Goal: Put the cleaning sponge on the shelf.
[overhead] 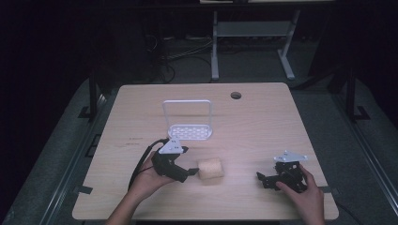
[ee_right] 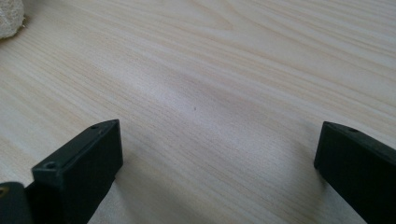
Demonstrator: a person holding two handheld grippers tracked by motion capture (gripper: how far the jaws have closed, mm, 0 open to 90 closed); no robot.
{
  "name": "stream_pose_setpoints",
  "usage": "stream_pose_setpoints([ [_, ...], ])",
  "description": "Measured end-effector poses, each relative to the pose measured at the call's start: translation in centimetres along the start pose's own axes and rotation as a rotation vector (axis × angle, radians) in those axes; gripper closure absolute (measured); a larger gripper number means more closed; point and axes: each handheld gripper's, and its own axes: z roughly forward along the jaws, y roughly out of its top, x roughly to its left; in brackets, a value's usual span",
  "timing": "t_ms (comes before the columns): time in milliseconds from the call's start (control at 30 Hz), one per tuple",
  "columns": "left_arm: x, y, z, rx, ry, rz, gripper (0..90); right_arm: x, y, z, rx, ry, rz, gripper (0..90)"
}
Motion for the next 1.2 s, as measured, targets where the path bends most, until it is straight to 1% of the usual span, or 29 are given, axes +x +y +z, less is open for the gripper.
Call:
stream_pose_setpoints([
  [367,0.0,0.8,0.7,-0.004,-0.012,0.008,13.8,0.0,0.0,0.0,0.000,0.000,0.000,0.9],
  [733,0.0,1.9,1.7,-0.007,-0.029,0.033,13.8,0.0,0.0,0.0,0.000,0.001,0.000,0.9],
  [900,0.1,2.2,2.1,-0.008,-0.039,0.036,13.8,0.0,0.0,0.0,0.000,0.001,-0.001,0.9],
  [1000,0.0,2.4,2.6,-0.005,-0.051,0.053,13.8,0.0,0.0,0.0,0.000,0.002,-0.001,0.9],
  [1067,0.0,2.5,2.8,-0.009,-0.057,0.055,13.8,0.0,0.0,0.0,0.000,0.002,-0.001,0.9],
  [1167,-0.2,2.7,3.2,-0.005,-0.070,0.063,13.7,0.0,0.0,0.0,0.000,0.002,-0.002,0.9],
  [1200,-0.2,2.7,3.4,0.000,-0.074,0.071,13.7,0.0,0.0,0.0,0.000,0.002,-0.002,0.9],
])
